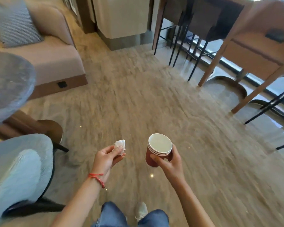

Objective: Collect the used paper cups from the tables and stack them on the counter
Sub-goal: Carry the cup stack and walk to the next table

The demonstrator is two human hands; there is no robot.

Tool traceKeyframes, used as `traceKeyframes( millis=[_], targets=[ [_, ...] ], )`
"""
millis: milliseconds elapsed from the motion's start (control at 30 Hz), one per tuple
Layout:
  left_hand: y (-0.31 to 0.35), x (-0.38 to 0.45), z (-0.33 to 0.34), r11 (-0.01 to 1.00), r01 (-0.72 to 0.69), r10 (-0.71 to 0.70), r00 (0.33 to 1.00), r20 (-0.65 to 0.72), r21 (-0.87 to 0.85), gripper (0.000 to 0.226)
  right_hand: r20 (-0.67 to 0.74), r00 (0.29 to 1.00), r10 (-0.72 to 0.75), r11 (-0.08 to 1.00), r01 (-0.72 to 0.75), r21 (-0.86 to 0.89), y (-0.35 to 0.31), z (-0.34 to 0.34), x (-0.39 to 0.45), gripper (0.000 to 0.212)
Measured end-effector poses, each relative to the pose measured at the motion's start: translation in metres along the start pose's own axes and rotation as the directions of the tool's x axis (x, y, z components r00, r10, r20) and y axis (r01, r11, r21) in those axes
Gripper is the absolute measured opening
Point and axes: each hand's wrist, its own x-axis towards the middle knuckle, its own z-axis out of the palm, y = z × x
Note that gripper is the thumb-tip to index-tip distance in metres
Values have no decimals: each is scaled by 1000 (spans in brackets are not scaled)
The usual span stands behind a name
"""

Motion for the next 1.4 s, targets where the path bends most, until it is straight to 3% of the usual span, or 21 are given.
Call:
traceKeyframes(
  millis=[333,800,1100,1233,1400],
  targets=[
    [33,53,-23,991,-82,54,968,-245,-105,4,266,963,36,999,-29,-30,-2,64,93,53],
    [186,243,-71,983,-160,130,952,-278,-85,5,346,938,4,999,11,-42,-52,230,283,56],
    [233,328,-88,972,-165,90,919,-385,-166,6,433,901,22,997,10,-71,-64,293,388,58],
    [258,369,-90,952,-222,96,871,-482,-211,3,526,850,25,997,18,-77,-67,331,449,57],
    [290,416,-92,913,-303,75,782,-618,-272,2,684,729,24,992,67,-106,-79,385,520,60]
  ],
)
